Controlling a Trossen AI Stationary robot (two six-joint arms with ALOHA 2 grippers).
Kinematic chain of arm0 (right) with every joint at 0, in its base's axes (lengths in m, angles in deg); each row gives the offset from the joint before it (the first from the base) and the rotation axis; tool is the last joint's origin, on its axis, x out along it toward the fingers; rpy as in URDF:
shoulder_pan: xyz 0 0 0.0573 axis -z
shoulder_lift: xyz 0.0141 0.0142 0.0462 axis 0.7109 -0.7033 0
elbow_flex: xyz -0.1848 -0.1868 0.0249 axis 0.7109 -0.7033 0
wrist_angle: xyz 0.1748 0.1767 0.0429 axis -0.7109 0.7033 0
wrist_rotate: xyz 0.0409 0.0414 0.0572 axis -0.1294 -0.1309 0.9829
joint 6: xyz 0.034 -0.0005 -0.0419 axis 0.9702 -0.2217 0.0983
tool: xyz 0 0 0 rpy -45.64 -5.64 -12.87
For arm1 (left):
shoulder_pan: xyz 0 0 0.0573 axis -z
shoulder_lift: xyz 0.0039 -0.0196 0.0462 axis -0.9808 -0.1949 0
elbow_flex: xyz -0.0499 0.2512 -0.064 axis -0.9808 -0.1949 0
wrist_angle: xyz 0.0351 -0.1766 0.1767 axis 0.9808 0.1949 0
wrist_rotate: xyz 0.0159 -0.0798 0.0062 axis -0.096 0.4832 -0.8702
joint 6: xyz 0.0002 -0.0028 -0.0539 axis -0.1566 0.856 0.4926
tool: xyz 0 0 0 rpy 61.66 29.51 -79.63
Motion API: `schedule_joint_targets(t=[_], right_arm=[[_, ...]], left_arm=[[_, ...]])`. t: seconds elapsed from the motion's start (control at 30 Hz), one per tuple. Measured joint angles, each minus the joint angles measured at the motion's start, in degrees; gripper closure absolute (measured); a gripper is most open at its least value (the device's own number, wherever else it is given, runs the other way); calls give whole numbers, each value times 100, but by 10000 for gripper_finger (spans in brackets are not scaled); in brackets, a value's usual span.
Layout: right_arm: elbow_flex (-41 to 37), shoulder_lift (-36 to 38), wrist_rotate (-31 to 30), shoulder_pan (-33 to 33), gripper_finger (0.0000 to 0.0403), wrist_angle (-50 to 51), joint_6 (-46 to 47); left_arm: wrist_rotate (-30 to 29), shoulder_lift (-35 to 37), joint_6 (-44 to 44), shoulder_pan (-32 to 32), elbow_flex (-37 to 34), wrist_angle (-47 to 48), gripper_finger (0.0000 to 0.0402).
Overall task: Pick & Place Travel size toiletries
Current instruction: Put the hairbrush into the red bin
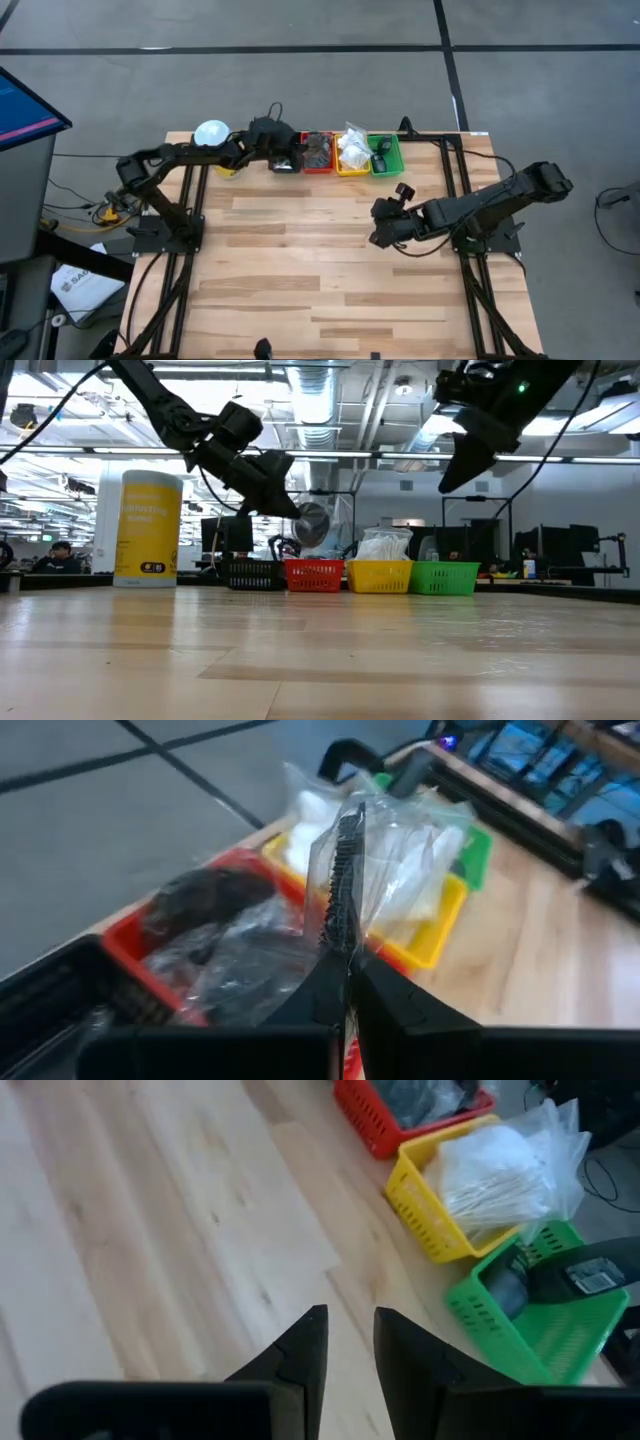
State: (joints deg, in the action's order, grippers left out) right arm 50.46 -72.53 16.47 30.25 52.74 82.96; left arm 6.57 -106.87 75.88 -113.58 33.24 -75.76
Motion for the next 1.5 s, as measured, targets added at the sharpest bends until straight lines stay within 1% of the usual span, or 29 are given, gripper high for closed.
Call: schedule_joint_targets(t=[0.13, 0.2, 0.3, 0.5, 0.67, 0.9, 1.1, 1.3, 1.5], right_arm=[[-528, 345, 19, 183, 327, -721, -235], [-754, 509, 171, 224, 327, -1238, -422], [-933, 686, 437, 289, 327, -1542, -629], [-1034, 784, 484, 355, 327, -1641, -737], [-1036, 723, 519, 416, 327, -1750, -864], [-1034, 732, 527, 548, 327, -1817, -882], [-1034, 732, 528, 543, 327, -1812, -903], [-1034, 732, 528, 543, 327, -1812, -901], [-1034, 732, 528, 543, 327, -1810, -897]], left_arm=[[221, -204, 121, 1, 86, 33, 400], [433, -300, 183, -16, 154, 38, 400], [474, -326, 296, -26, 182, -18, 400], [472, -335, 854, -173, 176, 15, 400], [472, -379, 934, -156, 174, -22, 400], [476, -747, 1059, -155, 165, -102, 398], [449, -748, 1094, -126, 174, -354, 381], [216, -748, 1265, -91, 174, -383, 361], [214, -748, 1319, -85, 174, -384, 326]])
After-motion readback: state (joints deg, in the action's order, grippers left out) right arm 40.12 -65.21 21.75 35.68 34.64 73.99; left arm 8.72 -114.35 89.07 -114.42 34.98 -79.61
